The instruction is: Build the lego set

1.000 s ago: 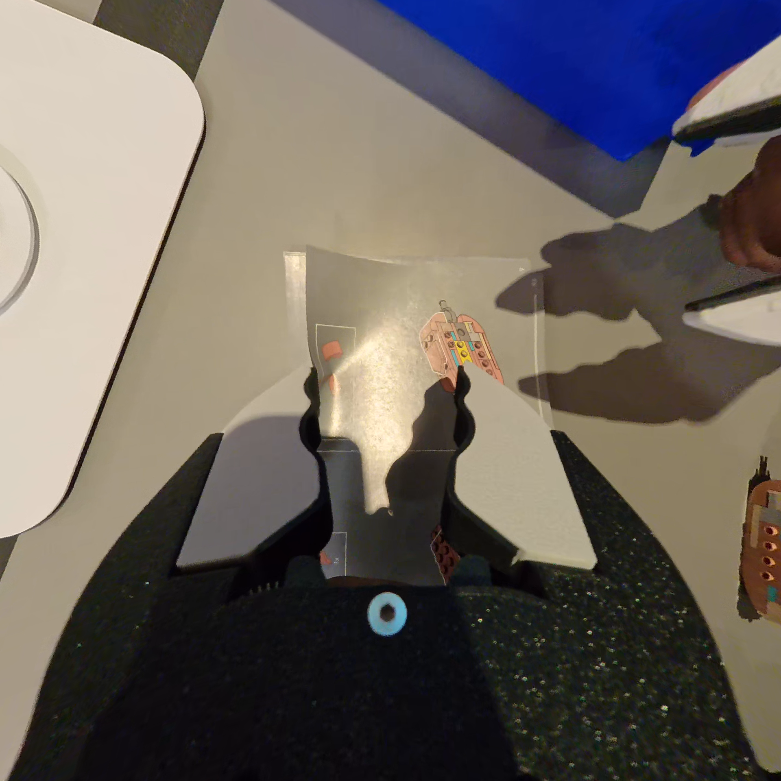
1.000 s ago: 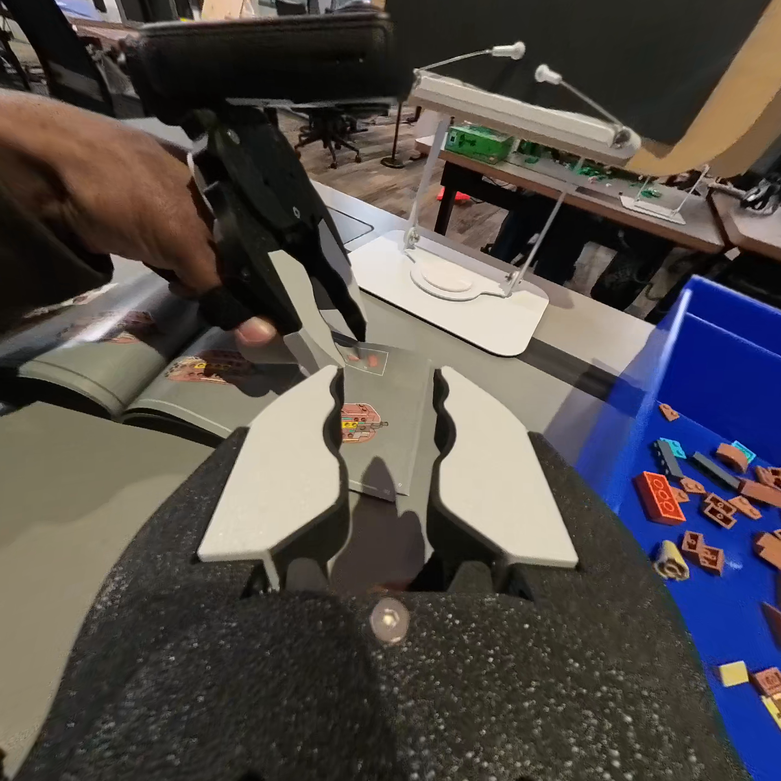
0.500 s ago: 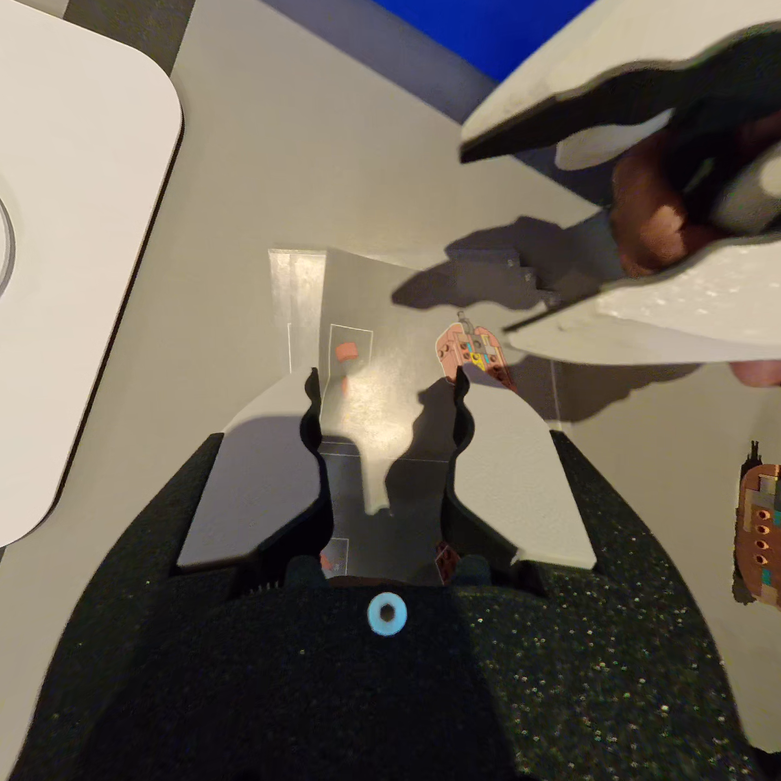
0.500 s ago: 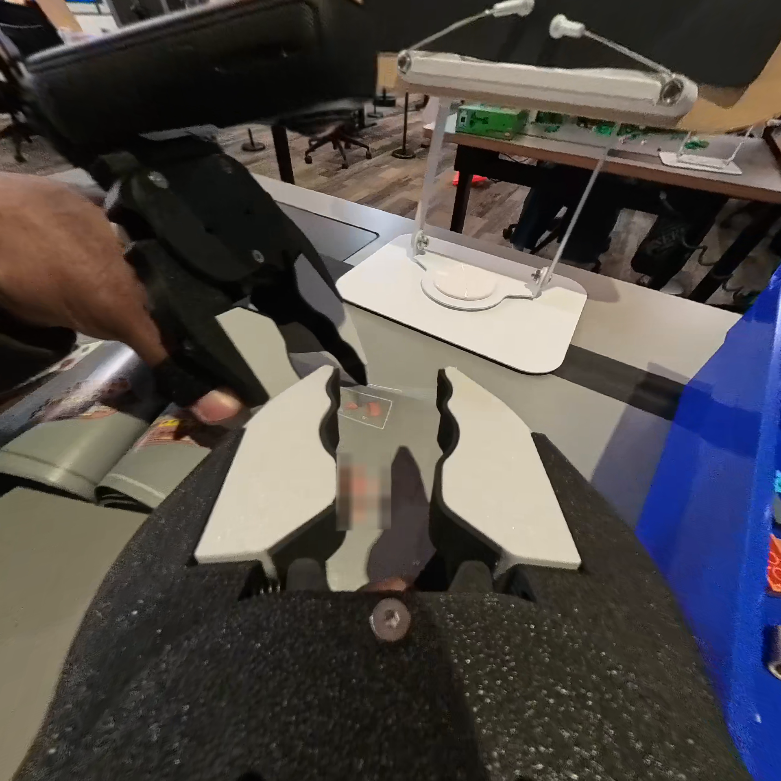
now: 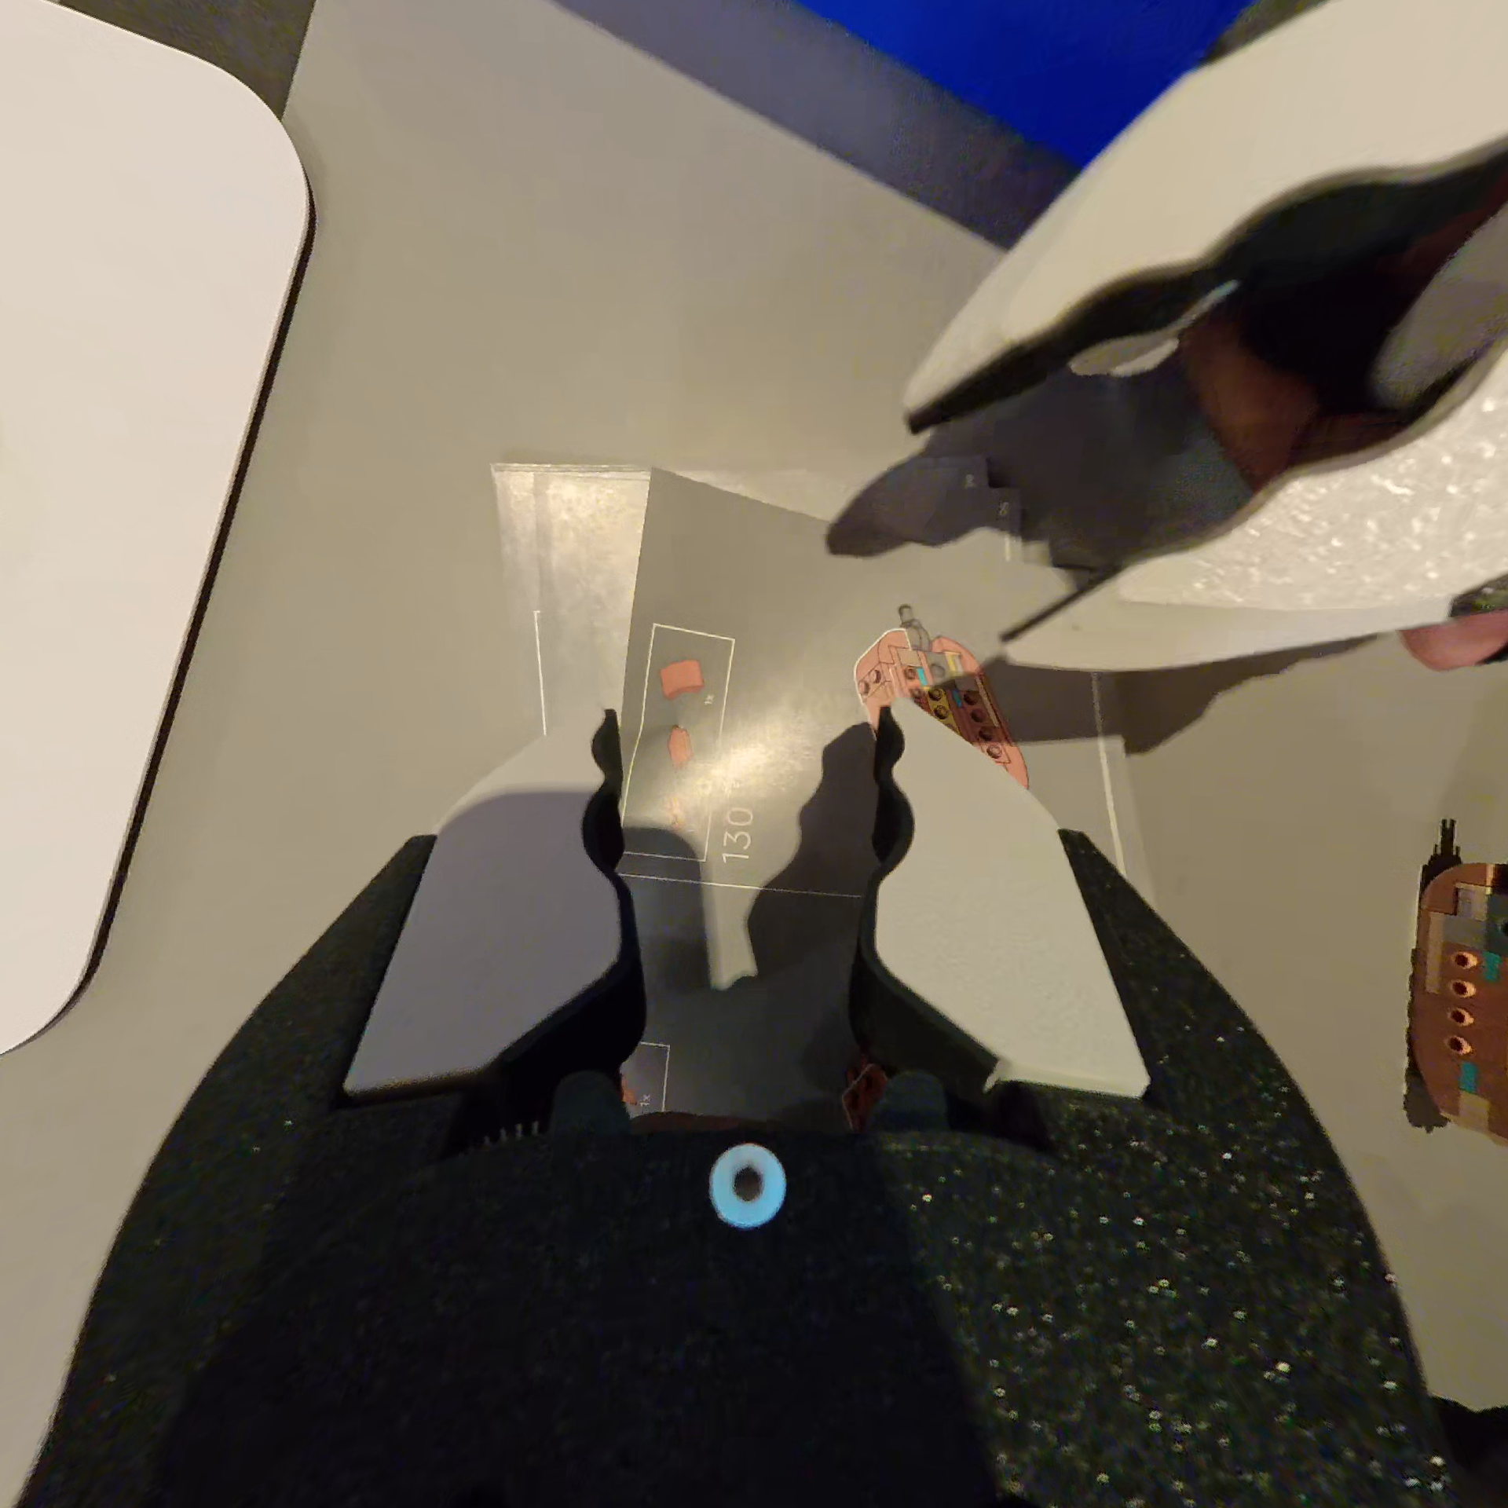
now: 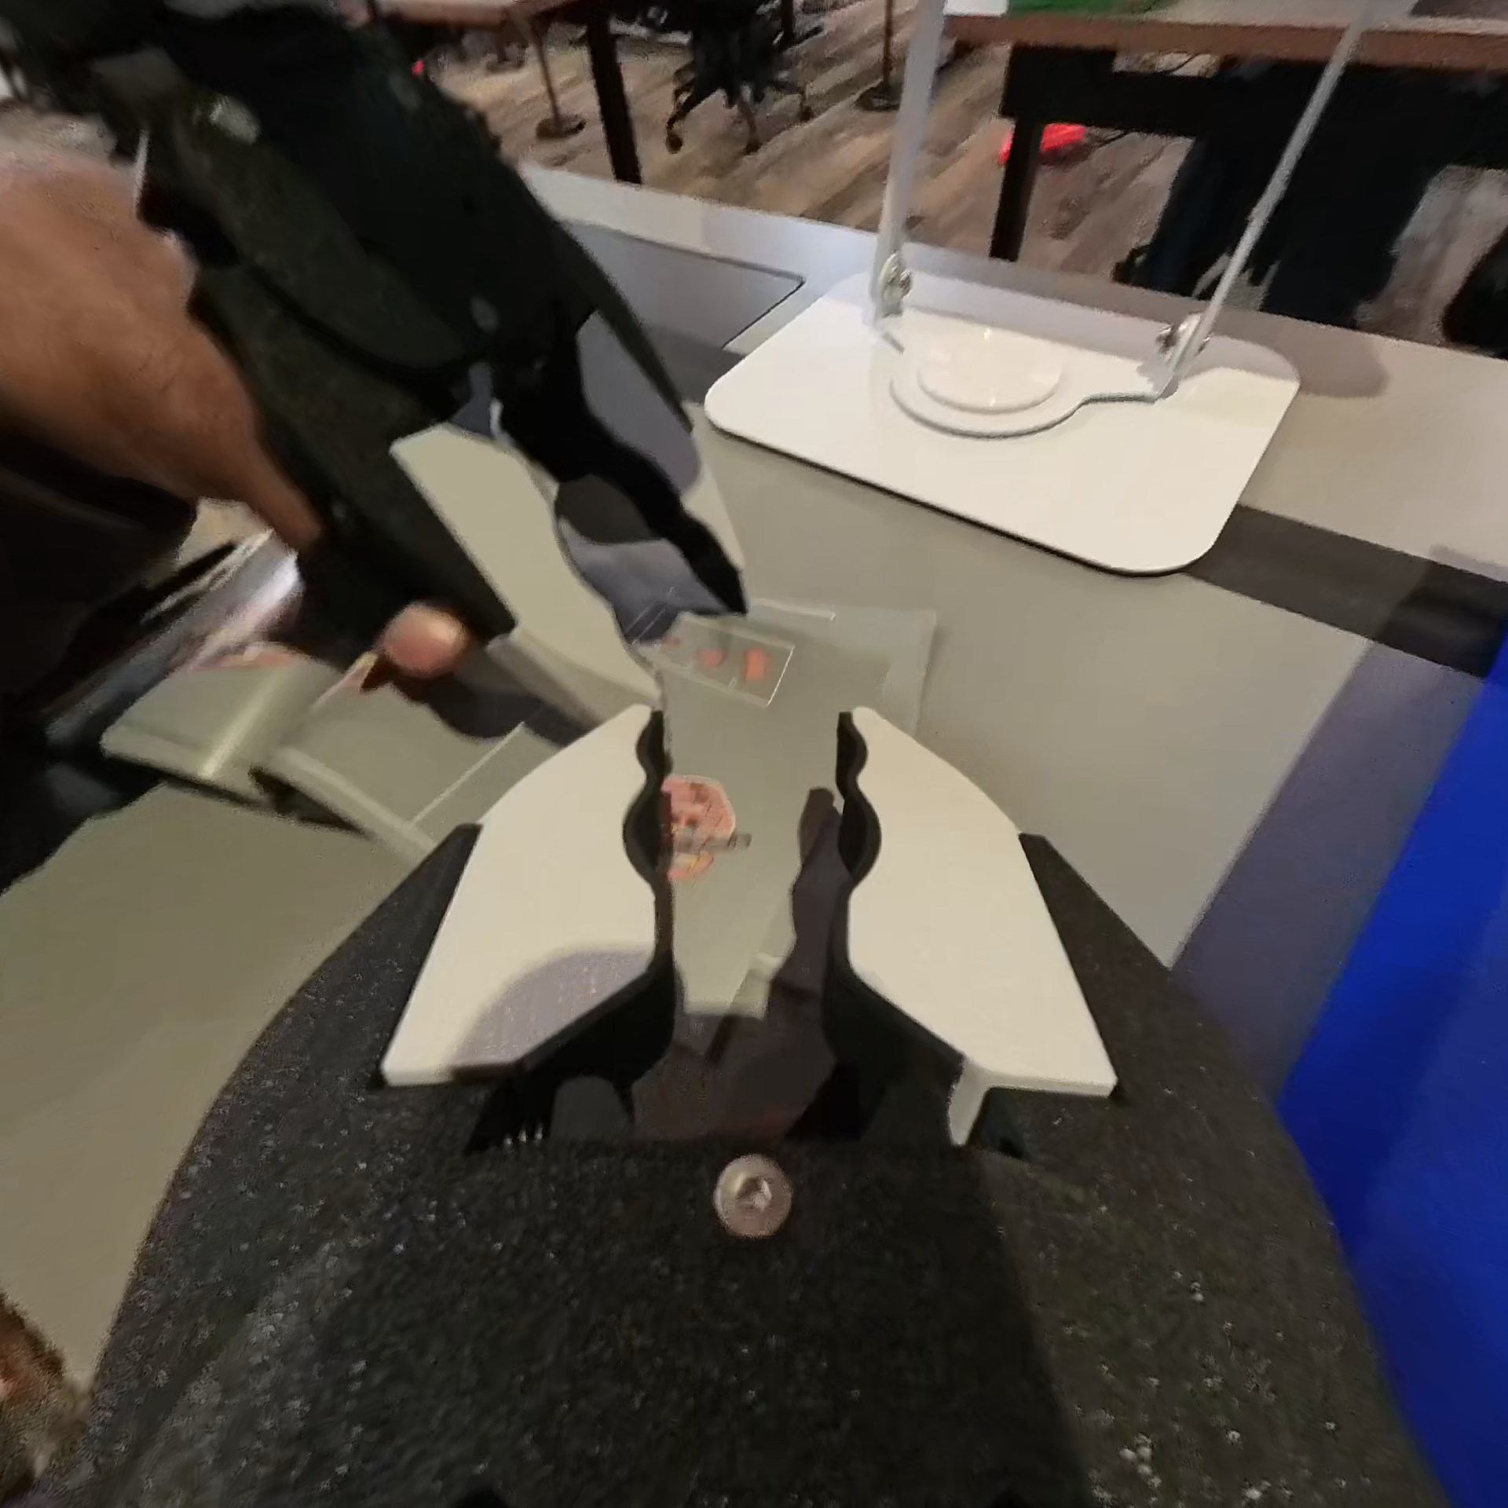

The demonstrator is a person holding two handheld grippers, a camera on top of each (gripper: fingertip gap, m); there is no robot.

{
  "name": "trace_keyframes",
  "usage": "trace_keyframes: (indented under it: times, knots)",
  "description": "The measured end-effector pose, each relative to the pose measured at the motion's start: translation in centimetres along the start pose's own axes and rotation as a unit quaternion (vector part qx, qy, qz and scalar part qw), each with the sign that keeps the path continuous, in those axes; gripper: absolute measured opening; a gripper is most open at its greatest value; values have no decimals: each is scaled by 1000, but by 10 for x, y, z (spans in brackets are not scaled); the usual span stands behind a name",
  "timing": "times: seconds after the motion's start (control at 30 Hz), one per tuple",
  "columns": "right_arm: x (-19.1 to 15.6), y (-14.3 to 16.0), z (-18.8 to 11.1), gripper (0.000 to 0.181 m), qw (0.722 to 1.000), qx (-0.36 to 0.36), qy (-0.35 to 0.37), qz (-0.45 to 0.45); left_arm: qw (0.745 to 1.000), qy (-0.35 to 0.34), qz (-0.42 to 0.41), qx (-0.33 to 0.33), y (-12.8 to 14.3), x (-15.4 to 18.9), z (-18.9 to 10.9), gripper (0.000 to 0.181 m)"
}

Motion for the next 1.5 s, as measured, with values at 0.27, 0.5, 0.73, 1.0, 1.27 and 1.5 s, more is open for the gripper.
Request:
trace_keyframes:
  times: [0.27, 0.5, 0.73, 1.0, 1.27, 1.5]
  knots:
    - [-38, 37, -29, 37, 937, 21, 104, -333, 1000, 1, -1, 1, 0, 0, 0, 60]
    - [-50, 54, -11, 25, 861, -4, 186, -473, 1000, 0, -3, -2, 1, -1, 0, 60]
    - [-43, 52, -7, 22, 862, -9, 196, -468, 1000, 1, -4, -1, 1, -1, 0, 60]
    - [-51, 54, -8, 21, 856, -2, 184, -484, 1000, 0, -6, 0, 1, -2, 0, 60]
    - [-54, 52, -2, 21, 854, -9, 176, -490, 1000, -1, -6, 2, 1, -2, -1, 60]
    - [-52, 47, 1, 11, 845, -6, 198, -496, 1000, -1, -5, 4, 1, -2, -3, 59]
Point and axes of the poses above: each gripper's, where its closed fingertips meet, z out along the fingers, y out of its underside, x = y × z across the jaws, the point moved 7 cm from there along -z, back along the fingers, and after that the axes turned 15 degrees about -x, right-handed, at the moved point
